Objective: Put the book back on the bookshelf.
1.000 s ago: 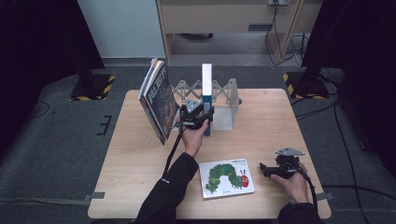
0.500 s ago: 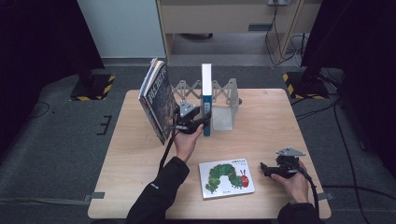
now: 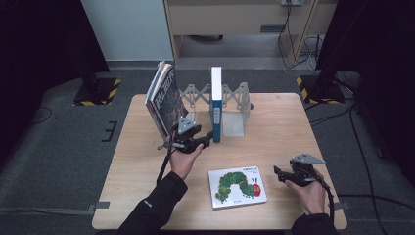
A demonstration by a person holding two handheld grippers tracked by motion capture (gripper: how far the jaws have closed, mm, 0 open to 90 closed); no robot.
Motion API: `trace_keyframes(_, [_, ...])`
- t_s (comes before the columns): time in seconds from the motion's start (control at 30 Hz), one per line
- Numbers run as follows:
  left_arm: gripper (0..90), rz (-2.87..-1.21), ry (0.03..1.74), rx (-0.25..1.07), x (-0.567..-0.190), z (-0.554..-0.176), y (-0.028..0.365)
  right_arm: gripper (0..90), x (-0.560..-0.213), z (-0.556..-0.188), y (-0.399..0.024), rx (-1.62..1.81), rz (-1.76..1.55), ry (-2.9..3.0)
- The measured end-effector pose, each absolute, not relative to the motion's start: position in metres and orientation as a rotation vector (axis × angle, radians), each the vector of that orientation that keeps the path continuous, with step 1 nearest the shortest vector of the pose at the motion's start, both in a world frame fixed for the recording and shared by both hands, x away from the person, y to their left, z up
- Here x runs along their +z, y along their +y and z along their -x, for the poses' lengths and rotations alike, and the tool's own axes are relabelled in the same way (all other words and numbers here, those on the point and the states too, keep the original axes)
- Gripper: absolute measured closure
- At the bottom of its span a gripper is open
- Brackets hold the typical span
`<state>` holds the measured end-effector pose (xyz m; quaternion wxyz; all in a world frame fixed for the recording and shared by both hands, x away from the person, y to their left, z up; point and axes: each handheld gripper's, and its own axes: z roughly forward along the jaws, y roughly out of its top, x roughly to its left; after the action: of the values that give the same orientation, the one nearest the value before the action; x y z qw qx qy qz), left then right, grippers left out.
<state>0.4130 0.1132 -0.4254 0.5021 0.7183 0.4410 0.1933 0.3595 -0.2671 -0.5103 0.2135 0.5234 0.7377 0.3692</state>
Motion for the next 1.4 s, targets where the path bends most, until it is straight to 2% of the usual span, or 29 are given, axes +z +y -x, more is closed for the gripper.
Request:
trace_keyframes(0.23, [39.6,-1.851,1.031,0.433,-0.438,-0.387,0.122,32.4,-0.502,-0.353,-0.261,1.086,-1.438,2.053])
trace_keyframes(0.67, [36.3,-1.958,1.056,0.344,-0.477,-0.347,0.140,38.6,-0.492,-0.347,-0.239,1.194,-1.374,2.114])
trace_keyframes(1.13, [33.0,-2.052,1.030,0.188,-0.502,-0.346,0.121,39.0,-0.515,-0.347,-0.214,1.176,-1.430,2.261])
trace_keyframes(1.4, [29.4,-2.122,1.038,0.189,-0.516,-0.347,0.115,36.2,-0.526,-0.347,-0.207,1.171,-1.463,2.303])
